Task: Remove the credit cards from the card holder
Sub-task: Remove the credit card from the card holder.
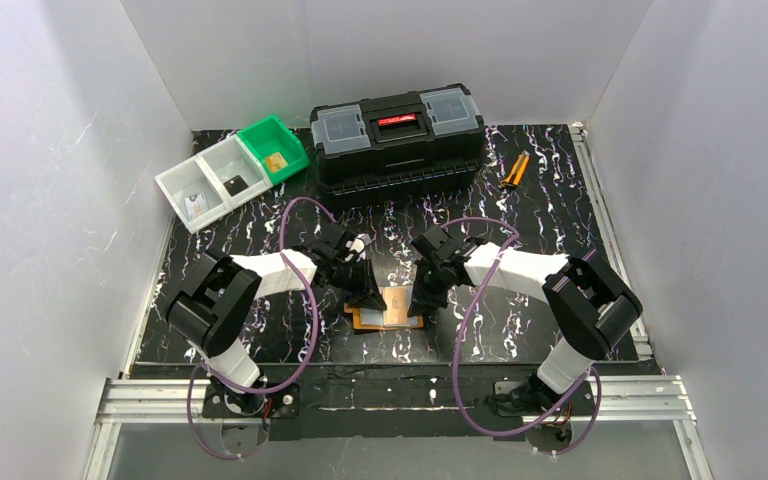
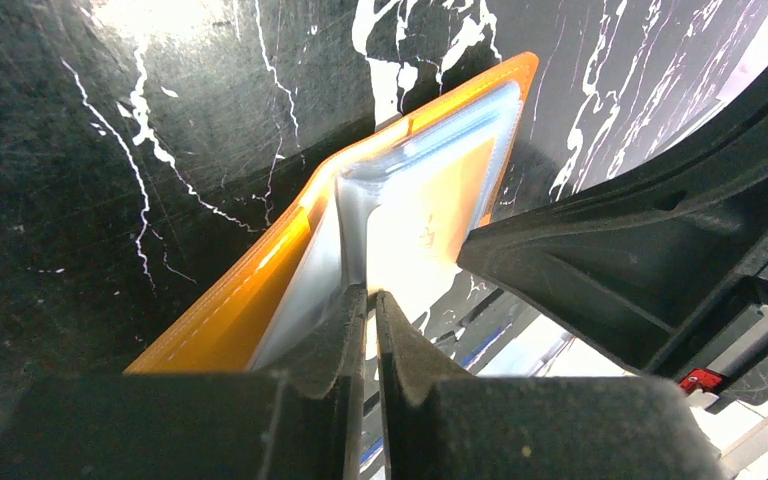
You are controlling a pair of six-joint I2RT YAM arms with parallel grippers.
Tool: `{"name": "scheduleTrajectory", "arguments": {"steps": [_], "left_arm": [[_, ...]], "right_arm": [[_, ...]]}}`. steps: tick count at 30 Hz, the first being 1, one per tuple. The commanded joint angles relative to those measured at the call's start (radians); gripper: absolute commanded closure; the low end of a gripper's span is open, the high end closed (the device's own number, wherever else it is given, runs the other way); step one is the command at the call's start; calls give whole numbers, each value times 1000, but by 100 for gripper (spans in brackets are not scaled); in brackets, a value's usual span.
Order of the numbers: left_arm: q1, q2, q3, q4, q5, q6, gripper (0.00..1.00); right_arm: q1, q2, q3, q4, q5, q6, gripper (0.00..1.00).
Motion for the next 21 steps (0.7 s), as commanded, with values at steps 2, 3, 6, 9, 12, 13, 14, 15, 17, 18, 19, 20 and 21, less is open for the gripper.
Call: {"name": "scheduleTrajectory", "arguments": {"steps": [2,3,6,9,12,13,14,15,17,18,19,20,21], "left_arm": [[17,-57,0,-67,-1,35,95],[17,-57,-2,-65,-1,35,94],[19,-56,-5,-57,5,34,89],[18,-53,-8,-40,17,24,87],[19,-49,-17,-13,32,9,86],[19,-48,-19,-4,38,5,86],[19,-46,-21,4,43,0,85],[19,-43,-21,9,47,0,85],[19,-36,-24,20,57,-3,84],[19,-30,-25,21,61,-7,84],[18,-25,-24,21,62,-10,84],[18,-20,-24,21,63,-11,84],[18,-16,-24,21,60,-12,83]], "right_arm": [[-5,27,-63,-65,113,-16,94],[-6,26,-64,-62,113,-14,94],[-6,25,-66,-60,111,-14,94],[-6,25,-69,-58,110,-12,94],[-7,25,-73,-55,108,-10,94],[-6,25,-73,-56,107,-13,94],[-6,25,-71,-58,108,-13,94],[-6,25,-69,-60,108,-15,94],[-6,26,-66,-64,107,-18,94],[-6,27,-64,-65,107,-19,94],[-6,28,-63,-66,107,-20,94],[-6,27,-63,-66,107,-20,94],[-6,26,-62,-66,107,-20,94]]}}
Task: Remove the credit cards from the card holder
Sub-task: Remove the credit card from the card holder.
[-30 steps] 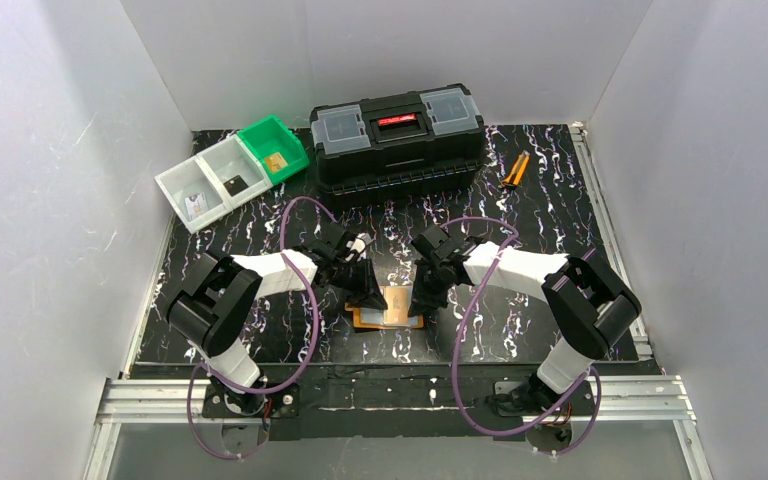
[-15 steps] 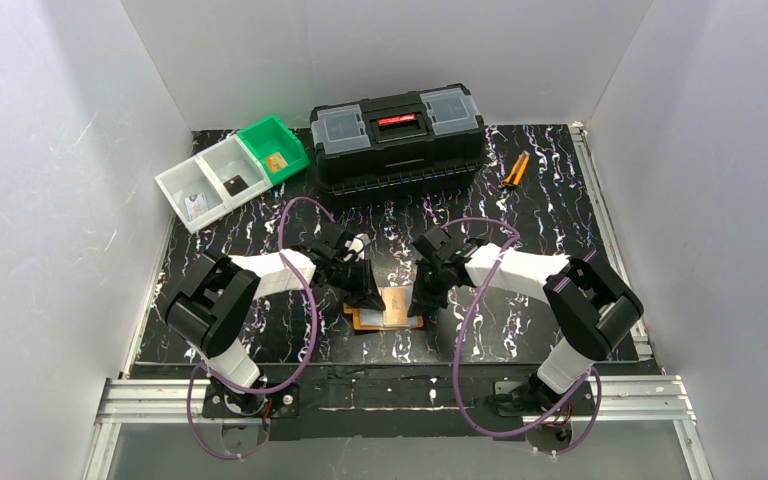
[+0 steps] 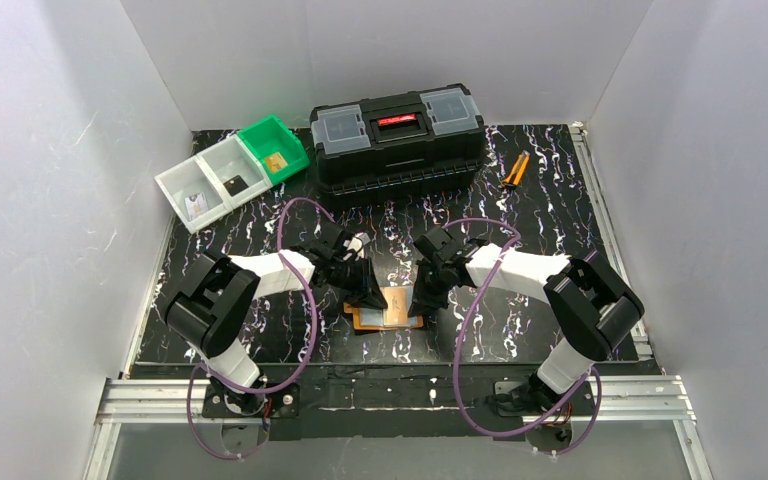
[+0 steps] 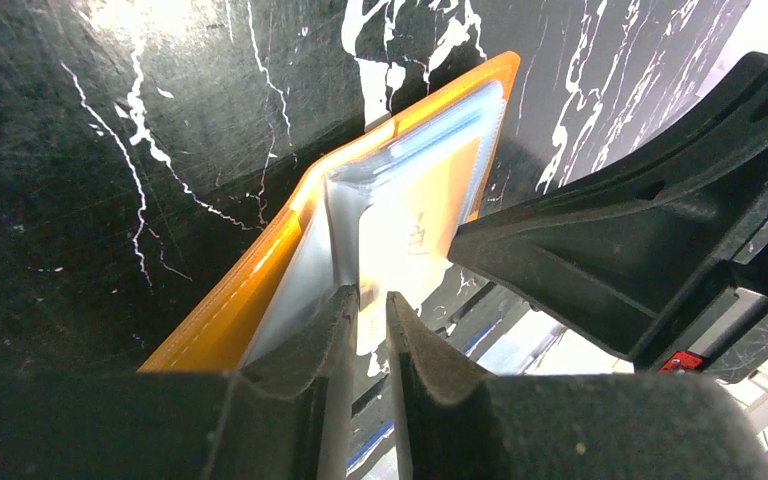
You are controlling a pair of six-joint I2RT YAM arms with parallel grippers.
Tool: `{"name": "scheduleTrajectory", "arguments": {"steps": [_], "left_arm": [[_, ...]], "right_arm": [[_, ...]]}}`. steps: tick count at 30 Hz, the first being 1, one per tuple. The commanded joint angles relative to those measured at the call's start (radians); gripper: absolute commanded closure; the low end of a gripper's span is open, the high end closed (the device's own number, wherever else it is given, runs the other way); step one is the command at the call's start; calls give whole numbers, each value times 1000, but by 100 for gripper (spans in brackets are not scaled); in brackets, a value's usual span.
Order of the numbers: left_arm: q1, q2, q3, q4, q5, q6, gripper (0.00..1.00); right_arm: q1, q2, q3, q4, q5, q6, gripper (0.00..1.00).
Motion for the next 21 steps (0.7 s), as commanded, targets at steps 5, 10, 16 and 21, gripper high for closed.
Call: {"name": "scheduleTrajectory", "arguments": {"steps": [5,10,16,21], "left_arm": [[5,-8,-13,4,18,0,77],[5,1,-13,2,10,0,74],[5,28,-12,44,21,-17,73],[4,42,-21,94,45,-44,73]], "right_arm": [[-5,34,-45,-88,114,-24,94],[-5,32,-47,-87,114,-23,94],[-5,32,-48,-87,114,-21,94],[-5,31,-47,-93,117,-21,94]]}}
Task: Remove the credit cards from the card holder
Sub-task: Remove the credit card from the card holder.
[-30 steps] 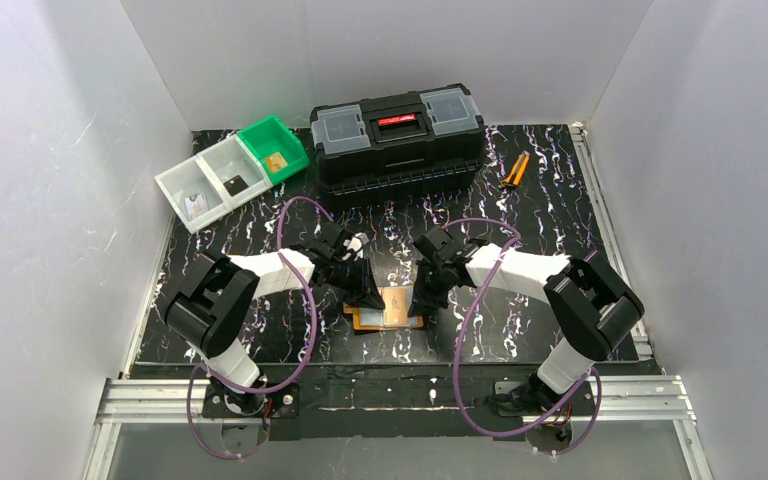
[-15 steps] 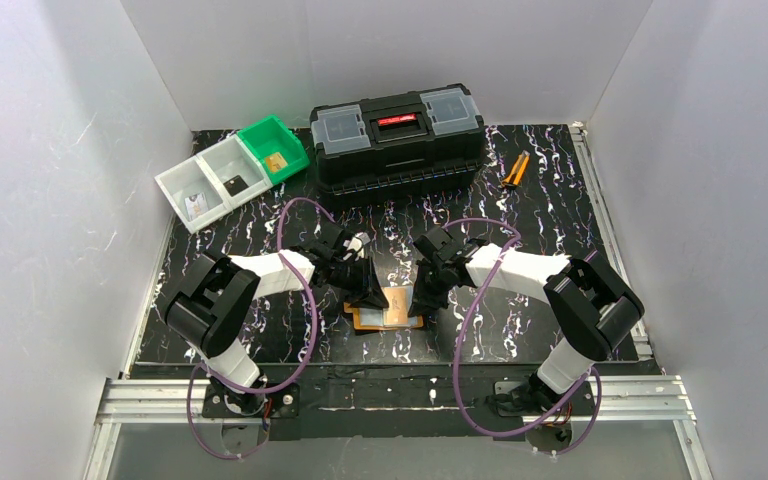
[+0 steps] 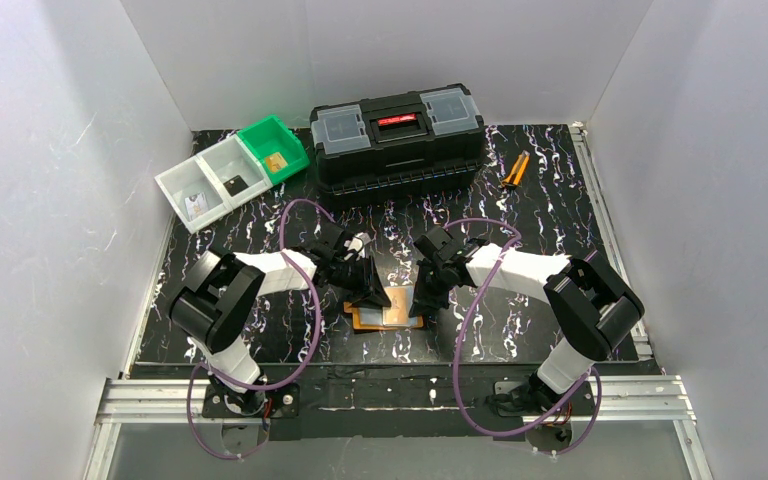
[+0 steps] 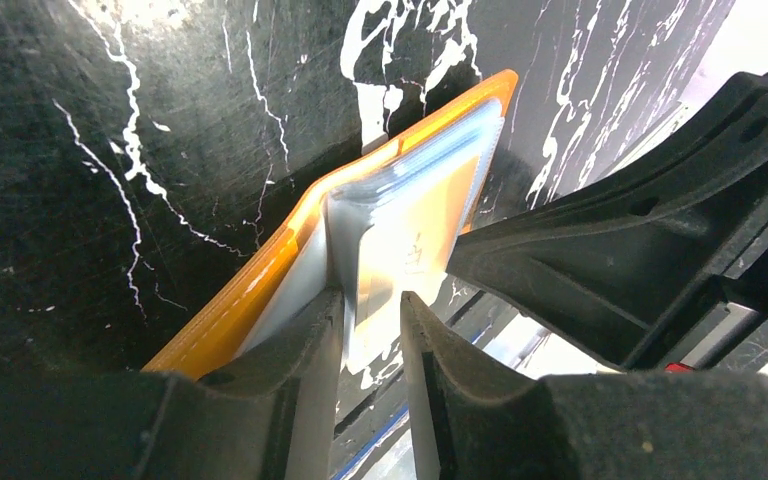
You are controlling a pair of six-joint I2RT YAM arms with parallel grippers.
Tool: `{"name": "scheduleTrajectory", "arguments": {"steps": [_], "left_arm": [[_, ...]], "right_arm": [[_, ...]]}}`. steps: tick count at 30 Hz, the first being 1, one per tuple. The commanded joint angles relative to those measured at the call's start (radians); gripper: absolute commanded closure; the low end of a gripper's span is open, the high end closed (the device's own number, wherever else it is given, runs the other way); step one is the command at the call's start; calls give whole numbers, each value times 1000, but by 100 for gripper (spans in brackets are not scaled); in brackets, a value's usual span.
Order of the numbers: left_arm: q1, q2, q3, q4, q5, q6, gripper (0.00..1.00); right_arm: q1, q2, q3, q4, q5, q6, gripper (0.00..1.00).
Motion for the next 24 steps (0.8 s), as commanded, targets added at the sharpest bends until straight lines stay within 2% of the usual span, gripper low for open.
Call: {"name": "scheduleTrajectory", "arguments": {"steps": [1,8,15,21,24], "left_arm": [[5,11,-21,59,34,-26,73],[5,6,-43,105,61,-55,81],[5,-8,-63,122,68,-63,96],[7,-21,-35,-24,-3,27,96],[12,-32,-37,-33,-20,47,92]], "right_arm": [[-2,31,-44,-86,116,-22,94],[-3,34,-45,-87,117,-21,94],[-4,35,-43,-90,118,-22,94],[-4,32,-45,-91,121,-20,94],[-6,26,-50,-90,124,-19,94]]}}
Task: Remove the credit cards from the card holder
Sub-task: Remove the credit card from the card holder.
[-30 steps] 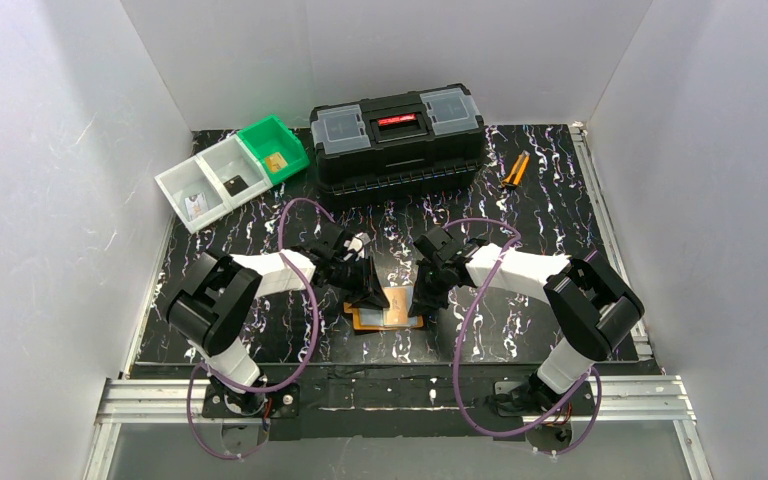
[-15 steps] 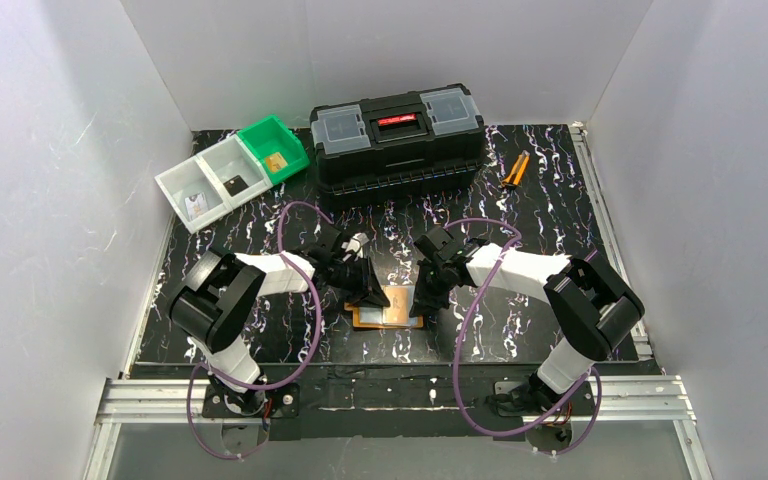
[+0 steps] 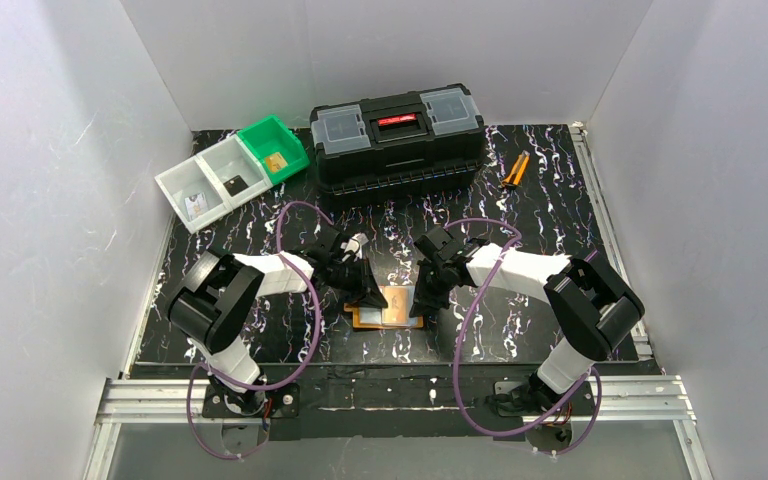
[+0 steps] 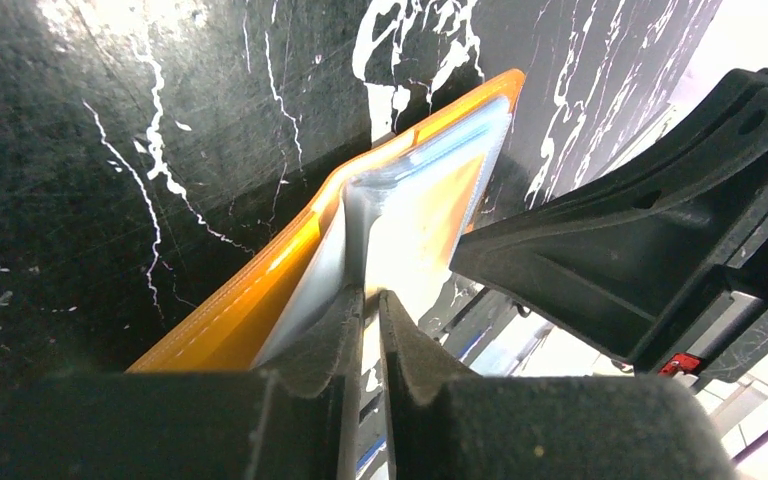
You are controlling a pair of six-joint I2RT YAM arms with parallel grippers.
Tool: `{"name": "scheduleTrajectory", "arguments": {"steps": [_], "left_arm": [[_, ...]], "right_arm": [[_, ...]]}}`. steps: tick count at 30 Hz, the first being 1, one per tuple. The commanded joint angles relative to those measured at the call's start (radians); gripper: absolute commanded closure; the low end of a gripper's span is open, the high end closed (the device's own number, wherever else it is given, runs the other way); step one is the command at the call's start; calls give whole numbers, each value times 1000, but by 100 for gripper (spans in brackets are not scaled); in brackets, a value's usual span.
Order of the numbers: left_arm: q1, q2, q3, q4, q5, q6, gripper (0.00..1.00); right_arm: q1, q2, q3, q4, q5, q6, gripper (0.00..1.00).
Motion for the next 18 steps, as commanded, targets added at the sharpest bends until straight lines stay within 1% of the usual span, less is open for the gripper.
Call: {"name": "scheduleTrajectory", "arguments": {"steps": [1,3,11,13,15,18], "left_arm": [[1,-32,5,-105,-38,62,90],[1,-34,6,-130,-37,64,82],[3,-36,10,-117,-19,58,77],[3,-36,6,-116,-13,49,77],[4,-34,1,-87,-4,41,81],[9,-31,-8,-69,7,28,83]], "right_arm": [[-4,24,-54,-83,121,-18,94],[-7,22,-58,-81,121,-17,94],[-9,22,-55,-84,118,-23,94],[-9,23,-51,-84,117,-27,94],[-9,23,-49,-85,117,-27,94],[-9,26,-48,-85,115,-29,94]]}}
